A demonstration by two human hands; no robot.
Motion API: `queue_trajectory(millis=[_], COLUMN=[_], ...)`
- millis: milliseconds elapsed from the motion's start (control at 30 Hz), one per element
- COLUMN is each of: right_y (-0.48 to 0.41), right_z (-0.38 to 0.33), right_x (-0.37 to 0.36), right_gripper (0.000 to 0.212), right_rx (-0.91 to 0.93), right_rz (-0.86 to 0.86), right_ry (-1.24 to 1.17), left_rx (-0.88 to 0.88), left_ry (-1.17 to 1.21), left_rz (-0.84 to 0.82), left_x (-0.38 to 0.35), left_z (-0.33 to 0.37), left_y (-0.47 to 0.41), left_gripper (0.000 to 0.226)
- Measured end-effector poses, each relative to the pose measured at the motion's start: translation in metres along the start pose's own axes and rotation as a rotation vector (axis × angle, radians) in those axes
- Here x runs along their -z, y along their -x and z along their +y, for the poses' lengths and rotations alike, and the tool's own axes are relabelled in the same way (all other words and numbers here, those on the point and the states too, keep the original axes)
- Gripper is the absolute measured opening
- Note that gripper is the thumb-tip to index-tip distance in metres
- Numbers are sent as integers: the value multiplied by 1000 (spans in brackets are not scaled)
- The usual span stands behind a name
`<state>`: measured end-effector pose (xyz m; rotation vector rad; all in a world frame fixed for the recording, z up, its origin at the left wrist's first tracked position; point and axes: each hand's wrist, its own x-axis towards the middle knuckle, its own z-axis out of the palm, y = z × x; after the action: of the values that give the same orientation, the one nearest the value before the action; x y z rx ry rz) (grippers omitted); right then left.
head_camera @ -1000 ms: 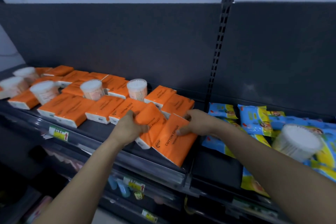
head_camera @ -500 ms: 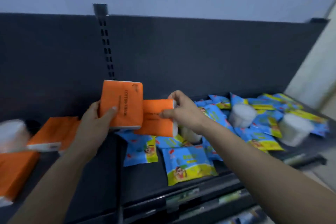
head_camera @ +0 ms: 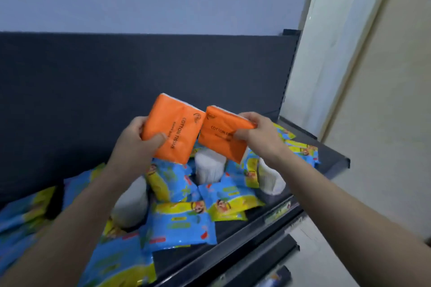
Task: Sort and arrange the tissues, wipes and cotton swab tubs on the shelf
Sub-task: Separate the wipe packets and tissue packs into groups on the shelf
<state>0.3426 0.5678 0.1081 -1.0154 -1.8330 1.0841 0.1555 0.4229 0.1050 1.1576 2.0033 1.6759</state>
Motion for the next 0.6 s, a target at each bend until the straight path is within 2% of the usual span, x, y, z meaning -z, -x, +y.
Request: queue_trajectory(millis=[233,600], right_y=[-75,-137], right_z=[50,84], right_x=[76,108], right_gripper=[26,26], right_rx=[-64,-40], right_rz=[-52,-17], right_ry=[-86,22], left_rx=[-1,15], left_ry=[-42,-174], left_rz=[-43,-134], left_x=[-93,-142], left_z=[23,13], left_y=[-33,-97], left_gripper=[24,28])
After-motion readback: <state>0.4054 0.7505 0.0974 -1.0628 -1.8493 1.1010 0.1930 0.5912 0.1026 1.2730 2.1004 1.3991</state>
